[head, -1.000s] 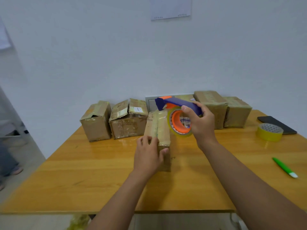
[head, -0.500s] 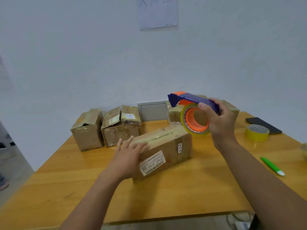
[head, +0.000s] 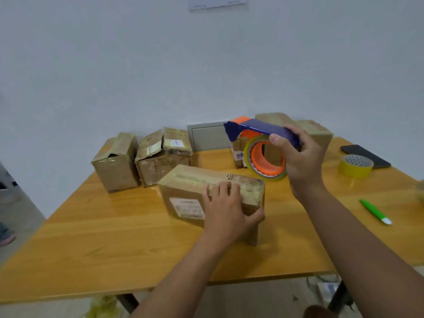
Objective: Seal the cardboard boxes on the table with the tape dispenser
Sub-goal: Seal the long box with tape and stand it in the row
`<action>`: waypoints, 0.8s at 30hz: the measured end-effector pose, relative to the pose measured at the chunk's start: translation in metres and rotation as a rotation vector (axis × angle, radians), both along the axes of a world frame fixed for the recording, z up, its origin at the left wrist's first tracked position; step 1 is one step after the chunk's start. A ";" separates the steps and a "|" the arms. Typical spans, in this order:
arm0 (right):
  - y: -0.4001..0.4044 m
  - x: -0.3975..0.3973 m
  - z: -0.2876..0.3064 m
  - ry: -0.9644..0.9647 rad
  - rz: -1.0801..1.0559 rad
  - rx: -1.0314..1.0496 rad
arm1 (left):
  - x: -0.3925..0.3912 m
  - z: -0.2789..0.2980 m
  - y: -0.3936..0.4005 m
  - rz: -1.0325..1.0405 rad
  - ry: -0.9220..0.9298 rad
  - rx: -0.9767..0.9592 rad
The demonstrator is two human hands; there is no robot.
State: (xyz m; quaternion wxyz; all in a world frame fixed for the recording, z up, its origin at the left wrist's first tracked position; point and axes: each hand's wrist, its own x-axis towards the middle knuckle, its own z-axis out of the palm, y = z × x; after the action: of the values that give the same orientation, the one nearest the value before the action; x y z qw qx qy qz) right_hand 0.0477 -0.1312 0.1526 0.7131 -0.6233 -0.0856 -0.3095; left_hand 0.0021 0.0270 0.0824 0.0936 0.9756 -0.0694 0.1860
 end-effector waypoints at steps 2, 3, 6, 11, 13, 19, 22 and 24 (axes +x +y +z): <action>-0.007 -0.002 -0.002 0.023 0.027 -0.021 | 0.001 0.004 0.019 -0.156 0.071 0.007; -0.011 -0.003 -0.003 0.027 0.042 -0.030 | 0.001 0.007 0.030 -0.225 0.109 -0.004; -0.018 -0.004 -0.012 0.051 0.068 -0.060 | 0.000 0.010 0.052 -0.325 0.110 -0.045; -0.010 -0.009 -0.029 0.105 0.089 -0.059 | 0.005 -0.008 0.054 -0.399 -0.096 0.006; -0.007 -0.010 -0.033 0.113 0.099 -0.056 | 0.014 -0.015 0.064 -0.391 -0.166 -0.018; -0.001 -0.012 -0.034 0.138 0.155 -0.066 | 0.040 -0.005 0.094 -0.303 -0.002 -0.048; 0.002 -0.013 -0.038 0.160 0.211 -0.030 | 0.058 0.000 0.106 -0.319 0.051 -0.037; 0.003 -0.015 -0.042 0.169 0.234 0.001 | 0.065 -0.001 0.112 -0.336 0.056 -0.054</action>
State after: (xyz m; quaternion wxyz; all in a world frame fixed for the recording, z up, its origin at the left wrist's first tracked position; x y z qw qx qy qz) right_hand 0.0329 -0.1285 0.1108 0.7493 -0.6325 -0.0971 -0.1705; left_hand 0.0672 0.1386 0.0817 0.1515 0.9522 -0.2239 0.1424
